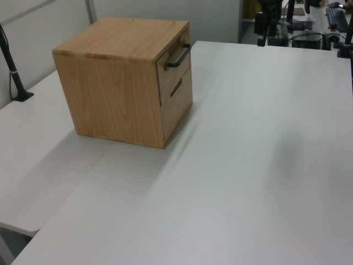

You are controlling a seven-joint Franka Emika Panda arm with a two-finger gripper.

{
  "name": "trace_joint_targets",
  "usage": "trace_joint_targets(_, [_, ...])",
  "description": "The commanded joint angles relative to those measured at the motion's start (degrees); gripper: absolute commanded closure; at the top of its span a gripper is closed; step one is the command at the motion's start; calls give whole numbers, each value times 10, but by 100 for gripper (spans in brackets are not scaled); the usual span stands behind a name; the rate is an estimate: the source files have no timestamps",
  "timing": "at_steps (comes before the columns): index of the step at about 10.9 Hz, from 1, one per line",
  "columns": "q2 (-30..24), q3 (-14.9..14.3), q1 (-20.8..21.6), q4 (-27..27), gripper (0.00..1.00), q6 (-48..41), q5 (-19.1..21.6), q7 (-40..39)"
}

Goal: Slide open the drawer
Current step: 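Move the gripper toward the black handle of the upper drawer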

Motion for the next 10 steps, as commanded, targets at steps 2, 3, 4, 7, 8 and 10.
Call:
trace_joint_targets(2, [24, 2, 4, -6, 1, 74, 20, 1])
trace_joint_targets(3, [32, 2, 4, -6, 0, 109, 38, 23])
trace_joint_targets(4, [37, 2, 4, -6, 0, 154, 46, 71])
trace_joint_targets(7, [71, 2, 4, -5, 0, 295, 49, 338])
trace_joint_targets(8, [85, 2, 4, -5, 1, 341, 49, 440])
trace_joint_targets(10, [118, 3, 5, -4, 3, 421, 44, 635])
